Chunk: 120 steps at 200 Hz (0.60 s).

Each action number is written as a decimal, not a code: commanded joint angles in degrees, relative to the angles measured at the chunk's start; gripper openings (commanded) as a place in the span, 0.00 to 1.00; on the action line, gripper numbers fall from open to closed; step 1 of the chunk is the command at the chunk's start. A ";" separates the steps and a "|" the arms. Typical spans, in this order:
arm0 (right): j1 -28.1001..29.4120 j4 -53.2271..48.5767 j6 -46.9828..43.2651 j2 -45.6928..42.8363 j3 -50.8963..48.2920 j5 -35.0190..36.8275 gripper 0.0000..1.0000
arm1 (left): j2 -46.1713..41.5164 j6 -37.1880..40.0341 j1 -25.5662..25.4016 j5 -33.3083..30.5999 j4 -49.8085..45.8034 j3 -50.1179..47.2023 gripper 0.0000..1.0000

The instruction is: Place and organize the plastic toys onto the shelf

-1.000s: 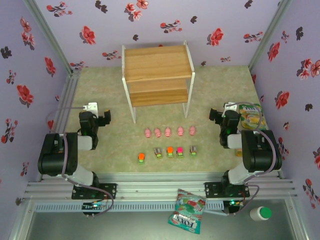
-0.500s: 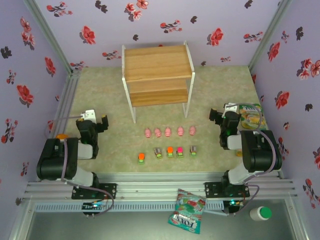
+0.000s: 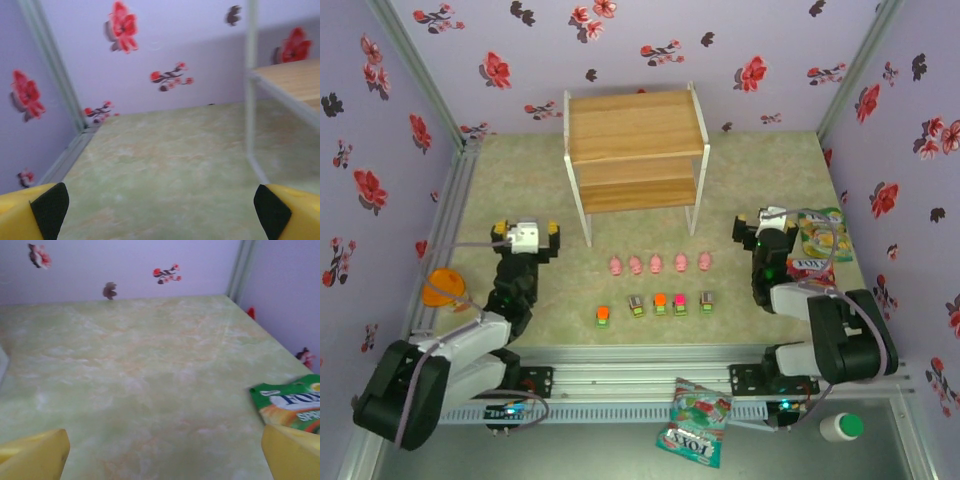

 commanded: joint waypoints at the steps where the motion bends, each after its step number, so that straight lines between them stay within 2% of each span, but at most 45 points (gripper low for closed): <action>1: 2.51 -8.97 1.32 -4.54 3.22 12.26 0.99 | -2.83 4.95 -7.77 -9.20 -3.88 2.98 1.00; 15: 4.22 -16.71 5.30 -7.79 5.58 19.09 0.99 | -4.59 3.10 -12.68 -12.33 -7.33 4.78 1.00; 27: 4.90 -28.29 11.50 -10.26 9.63 23.69 0.99 | -6.10 -0.75 -15.55 -14.05 -13.10 6.28 1.00; 42: 6.09 -42.29 19.26 -12.65 14.36 26.76 0.99 | -8.06 -5.49 -18.54 -14.59 -21.85 10.78 1.00; 48: 6.88 -45.76 21.08 -13.65 15.25 27.46 0.99 | -9.01 -10.13 -19.30 -15.22 -26.22 12.29 1.00; 57: 8.20 -48.34 21.96 -15.89 15.25 26.75 0.99 | -9.97 -18.18 -19.27 -15.70 -32.98 14.82 1.00; 71: 11.11 -50.78 22.25 -19.88 14.66 24.71 0.99 | -9.63 -23.33 -20.14 -15.36 -40.07 18.16 1.00; 101: 17.95 -59.18 24.36 -27.06 15.18 25.82 0.99 | -7.64 -24.09 -24.84 -14.73 -42.90 20.10 1.00; 120: 24.26 -63.96 26.14 -29.39 16.06 28.51 0.99 | -6.83 -24.86 -26.45 -15.00 -46.87 21.63 1.00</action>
